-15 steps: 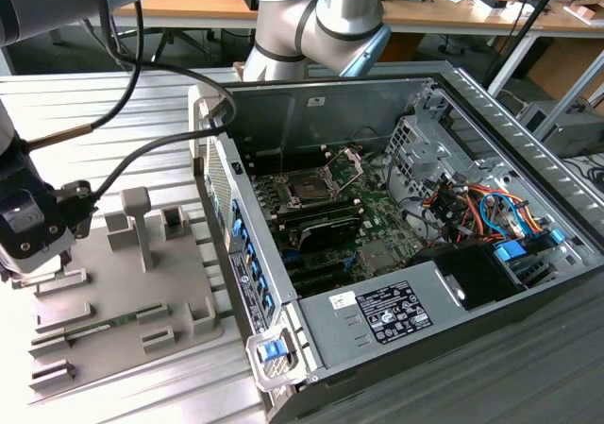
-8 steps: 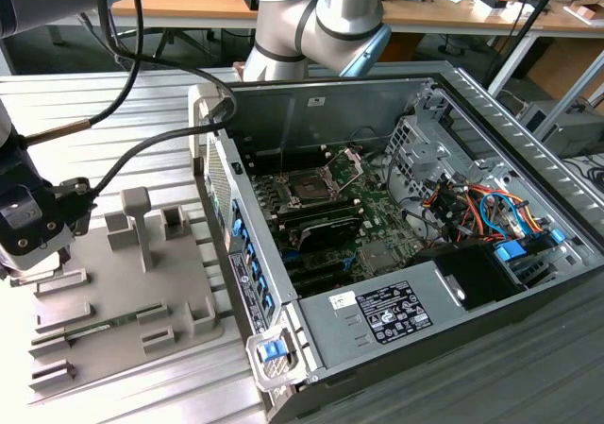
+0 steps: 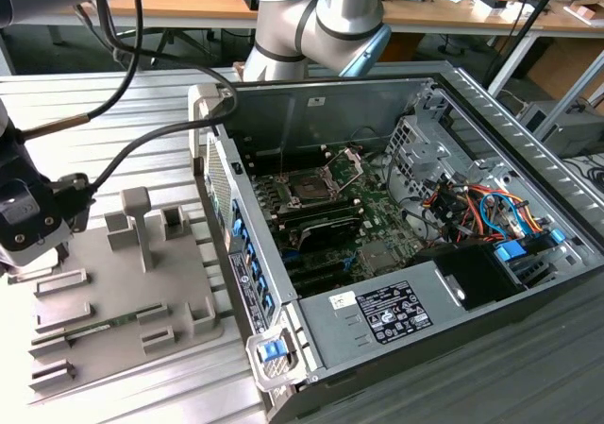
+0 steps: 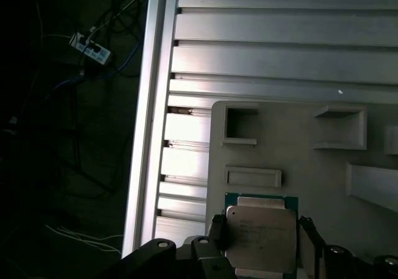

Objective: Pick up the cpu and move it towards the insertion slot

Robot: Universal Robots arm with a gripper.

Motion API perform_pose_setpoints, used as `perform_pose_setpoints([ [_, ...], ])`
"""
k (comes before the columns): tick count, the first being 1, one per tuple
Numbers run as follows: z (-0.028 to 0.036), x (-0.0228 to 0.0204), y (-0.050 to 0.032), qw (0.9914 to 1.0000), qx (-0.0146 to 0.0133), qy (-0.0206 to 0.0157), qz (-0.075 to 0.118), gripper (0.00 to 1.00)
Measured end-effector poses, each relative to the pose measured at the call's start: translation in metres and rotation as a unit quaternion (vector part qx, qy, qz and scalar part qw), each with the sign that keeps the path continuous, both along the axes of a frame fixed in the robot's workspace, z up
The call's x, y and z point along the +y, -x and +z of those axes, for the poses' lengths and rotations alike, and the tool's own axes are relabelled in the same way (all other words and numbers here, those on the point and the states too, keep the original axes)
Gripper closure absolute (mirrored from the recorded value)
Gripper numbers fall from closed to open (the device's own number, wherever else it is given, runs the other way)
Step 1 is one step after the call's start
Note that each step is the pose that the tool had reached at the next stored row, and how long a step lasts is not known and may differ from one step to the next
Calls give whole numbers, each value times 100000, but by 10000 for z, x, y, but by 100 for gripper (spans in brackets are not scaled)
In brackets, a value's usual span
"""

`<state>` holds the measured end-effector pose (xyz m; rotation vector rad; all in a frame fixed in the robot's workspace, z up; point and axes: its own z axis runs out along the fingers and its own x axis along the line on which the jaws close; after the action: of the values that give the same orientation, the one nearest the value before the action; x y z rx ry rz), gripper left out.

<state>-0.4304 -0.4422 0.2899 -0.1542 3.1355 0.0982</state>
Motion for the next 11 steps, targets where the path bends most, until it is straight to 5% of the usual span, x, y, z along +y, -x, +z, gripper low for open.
perform_pose_setpoints([
  [11, 76, 0, 0, 100000, 2, -2, 1, 45],
])
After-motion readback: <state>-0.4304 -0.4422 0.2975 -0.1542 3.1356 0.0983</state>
